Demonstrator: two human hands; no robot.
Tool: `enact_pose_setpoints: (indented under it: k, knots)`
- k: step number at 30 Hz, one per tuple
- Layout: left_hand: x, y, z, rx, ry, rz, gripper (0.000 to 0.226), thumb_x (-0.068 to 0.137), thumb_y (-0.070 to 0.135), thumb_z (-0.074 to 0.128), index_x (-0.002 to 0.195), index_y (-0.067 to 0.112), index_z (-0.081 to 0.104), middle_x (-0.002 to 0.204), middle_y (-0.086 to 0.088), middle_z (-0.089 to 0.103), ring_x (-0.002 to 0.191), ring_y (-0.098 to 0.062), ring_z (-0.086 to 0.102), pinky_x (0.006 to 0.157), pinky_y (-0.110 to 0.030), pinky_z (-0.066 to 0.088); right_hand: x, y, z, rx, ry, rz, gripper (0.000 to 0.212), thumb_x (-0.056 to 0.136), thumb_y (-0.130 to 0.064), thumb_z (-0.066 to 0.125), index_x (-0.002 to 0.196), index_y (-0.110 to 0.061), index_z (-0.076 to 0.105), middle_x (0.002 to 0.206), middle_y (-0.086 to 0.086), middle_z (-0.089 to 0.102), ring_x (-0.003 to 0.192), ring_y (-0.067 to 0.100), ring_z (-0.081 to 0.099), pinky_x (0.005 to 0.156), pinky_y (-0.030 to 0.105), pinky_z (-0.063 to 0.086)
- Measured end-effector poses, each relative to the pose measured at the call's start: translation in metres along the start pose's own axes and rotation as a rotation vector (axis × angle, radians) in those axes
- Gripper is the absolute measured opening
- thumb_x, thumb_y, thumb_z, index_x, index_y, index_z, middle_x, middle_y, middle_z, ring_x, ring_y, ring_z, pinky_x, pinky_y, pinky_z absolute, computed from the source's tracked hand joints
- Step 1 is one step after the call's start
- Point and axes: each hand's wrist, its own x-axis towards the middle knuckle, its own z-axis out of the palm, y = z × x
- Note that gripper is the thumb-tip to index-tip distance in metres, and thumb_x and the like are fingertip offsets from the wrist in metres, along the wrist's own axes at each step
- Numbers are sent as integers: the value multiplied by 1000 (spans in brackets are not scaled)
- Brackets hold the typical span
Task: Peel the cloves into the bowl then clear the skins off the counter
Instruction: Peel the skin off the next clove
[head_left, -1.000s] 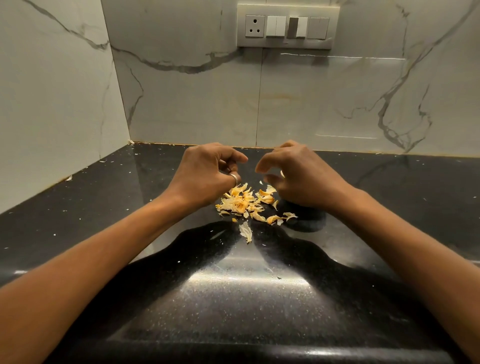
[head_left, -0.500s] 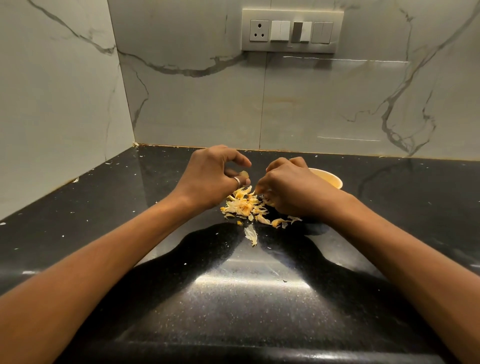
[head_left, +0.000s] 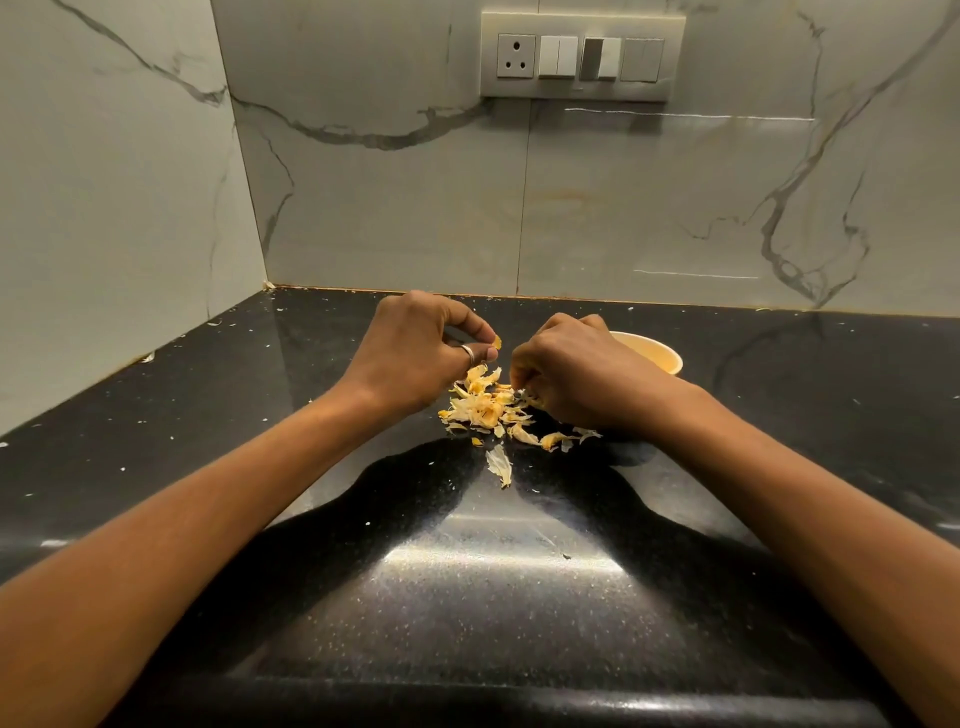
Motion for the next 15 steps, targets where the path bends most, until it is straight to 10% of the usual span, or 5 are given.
enact_pose_setpoints:
  k: [11, 15]
  knots:
    - [0, -3, 0, -10, -24, 29, 16, 83, 13, 81, 98, 17, 78, 83, 9, 74, 71, 7, 67, 72, -15, 57, 3, 4, -6, 221, 174, 50, 18, 95, -8, 61, 107, -17, 72, 102, -1, 70, 100, 19, 55, 90, 38, 43]
    - [0, -4, 0, -1, -12, 40, 10, 84, 14, 80, 94, 17, 79, 82, 10, 75, 71, 3, 68, 71, -17, 58, 2, 5, -12, 409, 262, 79, 16, 92, -5, 65, 103, -12, 74, 96, 0, 72, 86, 11, 65, 73, 9, 47]
